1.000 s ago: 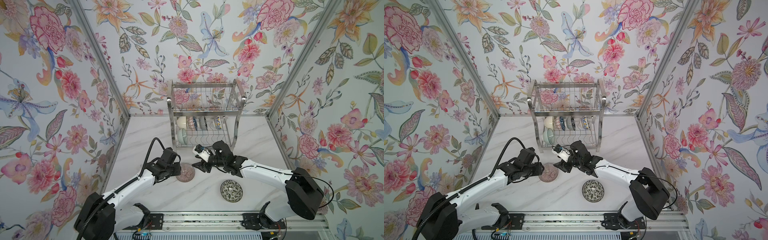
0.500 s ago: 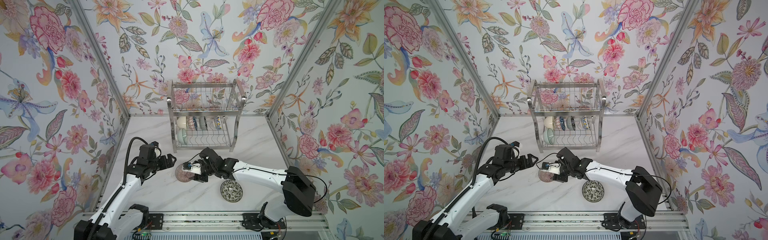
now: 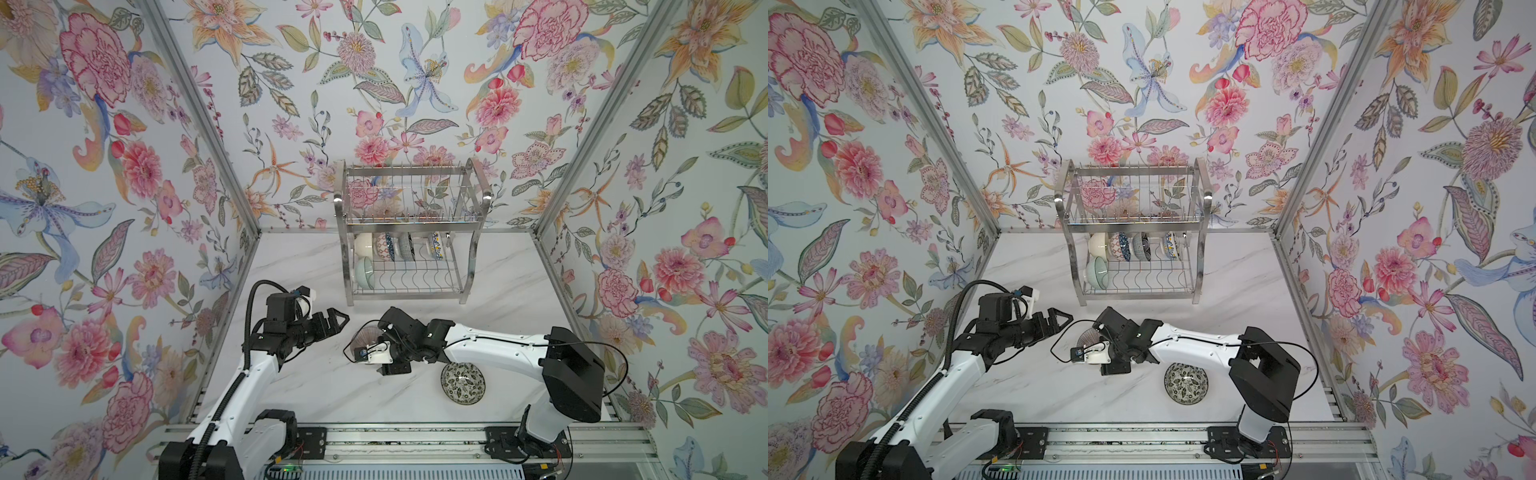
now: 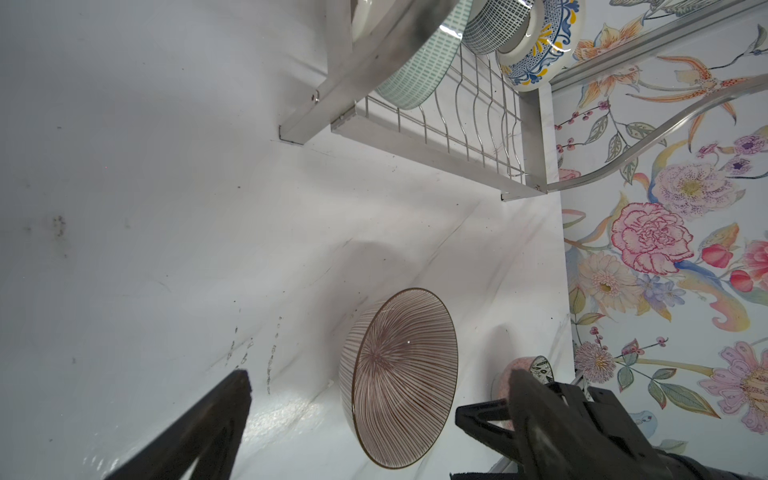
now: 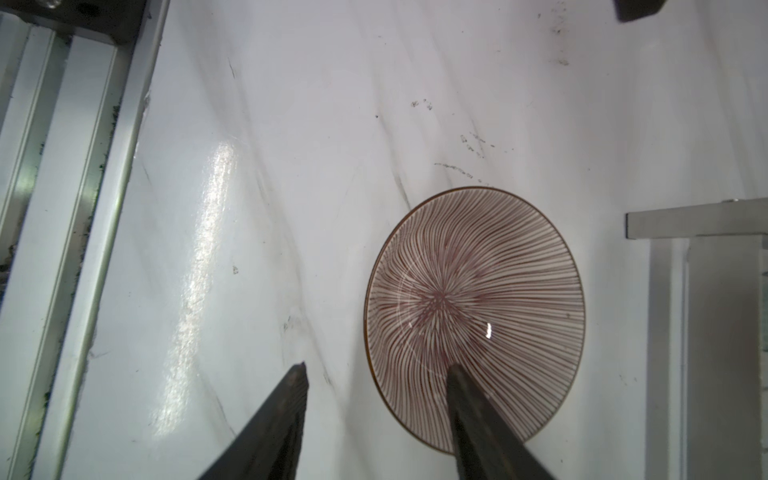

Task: Load the bowls into the dish rack
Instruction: 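Close the right gripper on the purple-striped bowl rim while the left gripper holds it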

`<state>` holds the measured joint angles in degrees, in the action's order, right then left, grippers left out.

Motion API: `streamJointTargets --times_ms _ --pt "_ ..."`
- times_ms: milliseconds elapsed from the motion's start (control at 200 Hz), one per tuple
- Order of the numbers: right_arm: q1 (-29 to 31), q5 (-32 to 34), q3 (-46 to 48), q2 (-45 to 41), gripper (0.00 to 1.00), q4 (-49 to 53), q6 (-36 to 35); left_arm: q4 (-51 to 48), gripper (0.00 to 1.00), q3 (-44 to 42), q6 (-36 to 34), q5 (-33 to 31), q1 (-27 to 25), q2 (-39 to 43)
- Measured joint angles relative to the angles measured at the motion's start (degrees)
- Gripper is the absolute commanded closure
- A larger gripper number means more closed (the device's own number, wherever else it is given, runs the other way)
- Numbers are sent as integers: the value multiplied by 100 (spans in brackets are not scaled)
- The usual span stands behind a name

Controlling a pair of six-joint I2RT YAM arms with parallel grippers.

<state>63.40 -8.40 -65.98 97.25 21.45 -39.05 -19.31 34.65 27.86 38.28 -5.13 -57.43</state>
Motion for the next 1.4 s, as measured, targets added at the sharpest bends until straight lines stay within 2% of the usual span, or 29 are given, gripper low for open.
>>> streamJointTargets --times_ms 300,641,871,1266,1401 --pt "111 203 -345 474 50 249 -107 -9 1 -28 2 -146 26 0" --pt "160 437 -535 774 57 389 -127 -319 1 -28 2 -1165 31 37" --pt "190 619 -577 970 62 409 -129 -525 1 -17 4 -1626 72 -33" --pt "223 748 -798 1088 73 409 -173 -557 1 -15 2 -1821 101 -31" --pt "223 741 -798 1099 82 439 -212 -557 1 -15 2 -1823 101 -31"
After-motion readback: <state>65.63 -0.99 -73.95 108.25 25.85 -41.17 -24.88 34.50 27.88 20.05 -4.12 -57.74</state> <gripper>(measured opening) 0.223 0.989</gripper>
